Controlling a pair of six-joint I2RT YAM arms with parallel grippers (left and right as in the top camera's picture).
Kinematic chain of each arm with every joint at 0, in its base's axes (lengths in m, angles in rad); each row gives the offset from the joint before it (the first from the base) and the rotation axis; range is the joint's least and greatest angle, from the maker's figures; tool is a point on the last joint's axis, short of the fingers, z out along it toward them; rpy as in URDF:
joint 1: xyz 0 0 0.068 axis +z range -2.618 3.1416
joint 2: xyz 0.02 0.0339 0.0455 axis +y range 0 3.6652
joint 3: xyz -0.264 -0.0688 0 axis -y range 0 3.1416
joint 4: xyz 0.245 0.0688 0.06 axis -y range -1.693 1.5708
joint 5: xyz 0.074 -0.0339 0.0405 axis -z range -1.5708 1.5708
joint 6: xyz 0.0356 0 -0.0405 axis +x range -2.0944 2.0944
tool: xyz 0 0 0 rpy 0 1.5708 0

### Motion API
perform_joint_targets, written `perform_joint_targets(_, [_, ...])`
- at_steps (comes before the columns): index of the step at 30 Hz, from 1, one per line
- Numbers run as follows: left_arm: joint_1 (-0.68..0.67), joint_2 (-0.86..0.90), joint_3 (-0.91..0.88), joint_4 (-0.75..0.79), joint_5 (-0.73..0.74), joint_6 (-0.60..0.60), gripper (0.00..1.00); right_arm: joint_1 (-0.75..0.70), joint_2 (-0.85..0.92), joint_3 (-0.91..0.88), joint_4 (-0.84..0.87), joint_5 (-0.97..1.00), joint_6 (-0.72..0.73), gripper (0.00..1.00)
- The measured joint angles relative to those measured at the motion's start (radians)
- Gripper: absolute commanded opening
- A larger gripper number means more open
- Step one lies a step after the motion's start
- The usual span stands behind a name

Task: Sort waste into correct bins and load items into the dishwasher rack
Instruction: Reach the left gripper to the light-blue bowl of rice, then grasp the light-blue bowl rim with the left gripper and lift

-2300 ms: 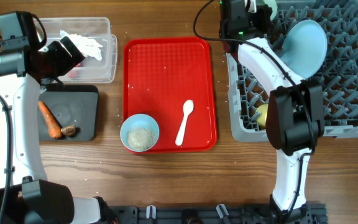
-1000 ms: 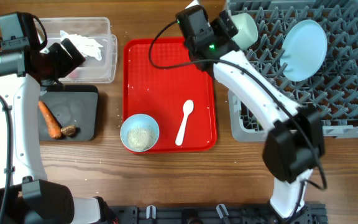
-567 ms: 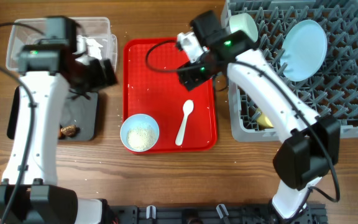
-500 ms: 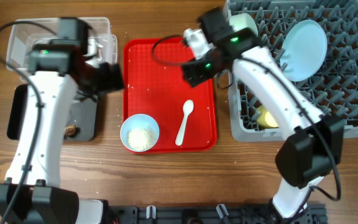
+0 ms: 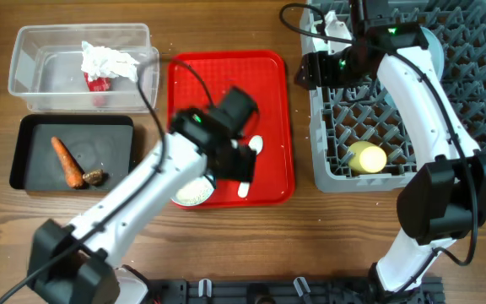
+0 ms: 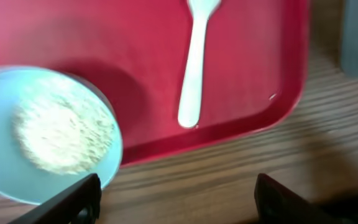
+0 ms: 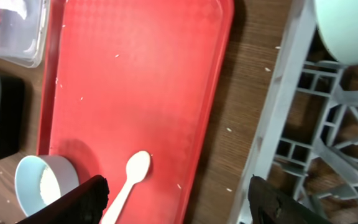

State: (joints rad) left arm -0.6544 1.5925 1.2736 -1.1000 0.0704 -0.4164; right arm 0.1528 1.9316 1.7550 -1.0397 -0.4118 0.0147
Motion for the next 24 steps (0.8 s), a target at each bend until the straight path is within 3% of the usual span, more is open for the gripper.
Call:
perform_joint_targets(5, [-0.024,0.000,-0.153,0.129,-0.013,-0.042,0.68,0.002,0.000,0.000,-0.015,-0.007,-0.005,0.56])
perform_joint_targets(15, [-0.024,0.000,-0.263,0.247,-0.106,-0.058,0.60,0.002,-0.085,0.000,0.008,-0.007,-0.009,0.56])
perform_joint_targets(24, [-0.024,0.000,-0.361,0.340,-0.157,-0.077,0.05,0.002,-0.165,0.000,0.010,0.016,-0.009,0.56])
